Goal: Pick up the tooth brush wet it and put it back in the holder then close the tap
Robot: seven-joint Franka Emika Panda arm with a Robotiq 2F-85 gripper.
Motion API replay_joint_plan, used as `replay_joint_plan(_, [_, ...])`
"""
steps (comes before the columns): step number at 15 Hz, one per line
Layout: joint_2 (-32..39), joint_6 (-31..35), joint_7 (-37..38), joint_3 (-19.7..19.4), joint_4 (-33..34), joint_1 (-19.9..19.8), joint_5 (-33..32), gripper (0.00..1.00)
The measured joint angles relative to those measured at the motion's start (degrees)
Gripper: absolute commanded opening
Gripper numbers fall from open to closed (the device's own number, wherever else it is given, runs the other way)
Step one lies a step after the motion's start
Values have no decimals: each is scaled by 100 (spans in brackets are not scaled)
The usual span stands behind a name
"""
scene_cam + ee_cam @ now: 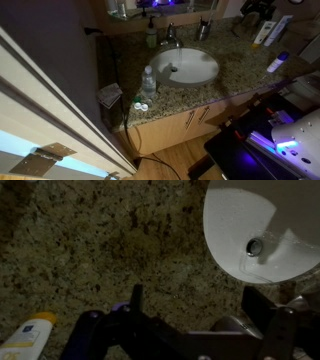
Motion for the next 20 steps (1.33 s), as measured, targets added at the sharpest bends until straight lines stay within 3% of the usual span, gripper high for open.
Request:
replay_joint_plan(3, [511, 5, 774, 19, 301, -47, 261, 100])
replay_joint_plan(8, [1562, -355, 1787, 66, 1434, -293, 1135, 100])
replay_joint_plan(14, [1723, -590, 2299, 146, 1768, -355, 1411, 100])
replay_joint_plan(20, [2529, -552, 3193, 314, 2458, -554, 3011, 100])
